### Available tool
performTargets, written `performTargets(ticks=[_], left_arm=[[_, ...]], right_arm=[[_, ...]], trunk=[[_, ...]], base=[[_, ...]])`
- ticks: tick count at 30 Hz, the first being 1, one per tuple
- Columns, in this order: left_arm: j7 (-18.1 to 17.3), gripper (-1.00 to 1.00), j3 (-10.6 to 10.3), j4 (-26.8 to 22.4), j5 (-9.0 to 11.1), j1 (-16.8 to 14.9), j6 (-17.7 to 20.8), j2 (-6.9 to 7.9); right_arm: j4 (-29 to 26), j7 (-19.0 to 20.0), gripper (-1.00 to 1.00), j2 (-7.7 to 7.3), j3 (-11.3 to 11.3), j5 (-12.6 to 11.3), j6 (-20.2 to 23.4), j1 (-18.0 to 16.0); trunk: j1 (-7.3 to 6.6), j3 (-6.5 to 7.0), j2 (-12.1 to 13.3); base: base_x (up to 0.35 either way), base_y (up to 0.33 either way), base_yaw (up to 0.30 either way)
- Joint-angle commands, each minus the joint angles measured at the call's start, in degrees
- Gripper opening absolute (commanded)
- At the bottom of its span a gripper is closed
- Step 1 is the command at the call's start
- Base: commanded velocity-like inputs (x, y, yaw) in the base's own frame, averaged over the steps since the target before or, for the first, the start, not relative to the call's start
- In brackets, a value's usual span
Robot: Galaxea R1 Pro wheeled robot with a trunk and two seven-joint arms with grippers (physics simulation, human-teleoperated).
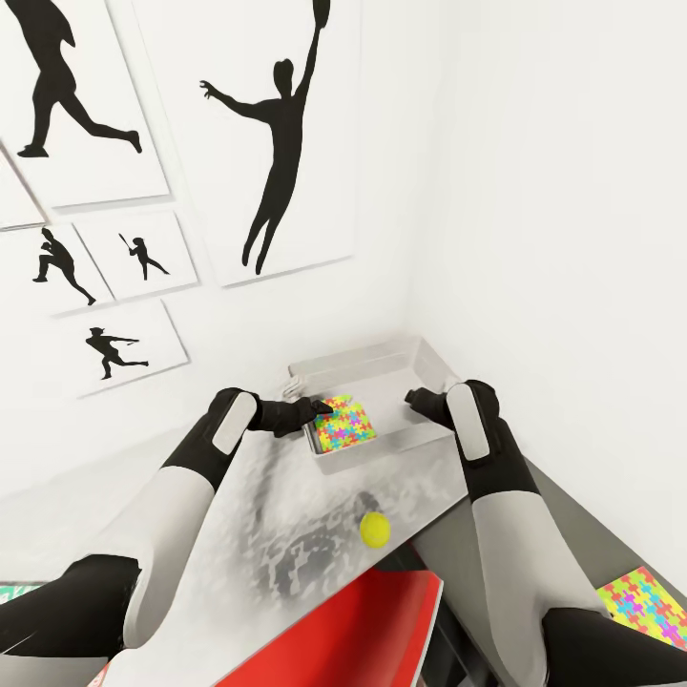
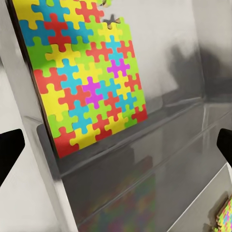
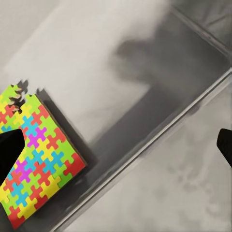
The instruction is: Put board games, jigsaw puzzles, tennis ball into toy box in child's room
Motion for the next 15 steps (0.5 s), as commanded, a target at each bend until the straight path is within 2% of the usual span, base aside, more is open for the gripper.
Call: performTargets(ticks=[1,9,15], left_arm=[[-0.12,1.00,-0.02,-0.04,0.05,-0.04,0.18,0.02],[-0.12,1.00,-0.02,-0.04,0.06,-0.04,0.17,0.04],[-0.15,1.00,-0.02,-0.04,0.01,-0.04,0.18,0.08]], right_arm=[[-0.06,-0.62,1.00,0.04,-0.10,-0.64,0.10,-0.06],[0.01,-1.23,1.00,0.04,-0.09,-3.58,0.09,-0.07],[0.03,-1.76,1.00,0.04,-0.08,-4.57,-0.06,-0.07]], trunk=[[0.03,-0.11,-0.11],[0.03,-0.11,-0.11],[0.03,-0.11,-0.11]], base=[[0.000,0.000,0.000],[0.000,0.000,0.000],[0.000,0.000,0.000]])
